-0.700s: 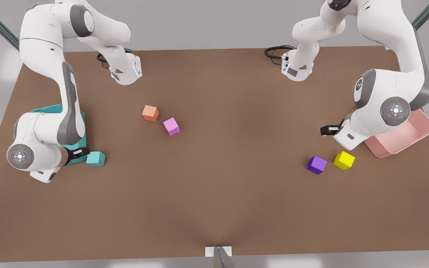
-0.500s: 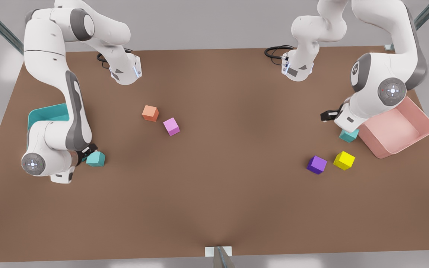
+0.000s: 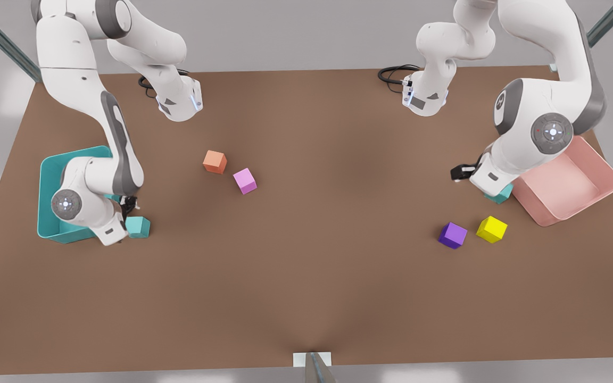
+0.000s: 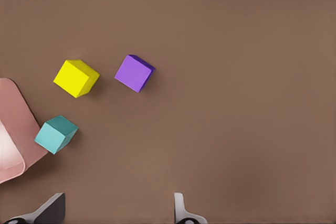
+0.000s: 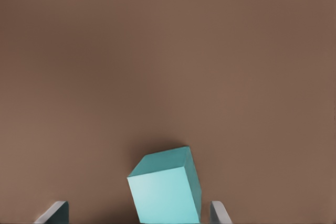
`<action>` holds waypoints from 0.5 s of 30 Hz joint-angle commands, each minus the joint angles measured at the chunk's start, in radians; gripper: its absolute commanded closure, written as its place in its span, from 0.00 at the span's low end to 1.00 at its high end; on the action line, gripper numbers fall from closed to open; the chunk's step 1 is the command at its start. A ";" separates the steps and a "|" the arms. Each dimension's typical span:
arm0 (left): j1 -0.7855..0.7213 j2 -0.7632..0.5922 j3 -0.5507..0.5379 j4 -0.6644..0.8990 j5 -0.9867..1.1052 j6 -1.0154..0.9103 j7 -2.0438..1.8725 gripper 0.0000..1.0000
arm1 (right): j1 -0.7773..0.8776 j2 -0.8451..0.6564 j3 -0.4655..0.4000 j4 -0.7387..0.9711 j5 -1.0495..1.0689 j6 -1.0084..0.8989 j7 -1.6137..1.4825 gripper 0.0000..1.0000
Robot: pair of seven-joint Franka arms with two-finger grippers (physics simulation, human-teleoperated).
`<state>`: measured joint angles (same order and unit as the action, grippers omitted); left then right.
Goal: Stack the two blue cubes on top of each other
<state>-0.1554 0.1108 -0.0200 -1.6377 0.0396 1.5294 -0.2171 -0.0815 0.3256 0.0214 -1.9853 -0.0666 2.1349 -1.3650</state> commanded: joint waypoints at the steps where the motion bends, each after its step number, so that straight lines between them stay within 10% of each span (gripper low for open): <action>1: -0.006 -0.002 -0.012 0.004 -0.003 -0.029 -0.041 0.00 | -0.009 -0.002 0.000 -0.026 0.001 0.192 -0.690 0.00; 15: 0.024 0.029 -0.008 0.006 -0.003 0.000 -0.041 0.00 | -0.066 0.010 0.002 -0.142 0.033 0.252 -0.686 0.00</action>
<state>-0.1358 0.1404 -0.0278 -1.6331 0.0354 1.5194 -0.2400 -0.1474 0.3346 0.0224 -2.1278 -0.0395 2.3514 -1.7565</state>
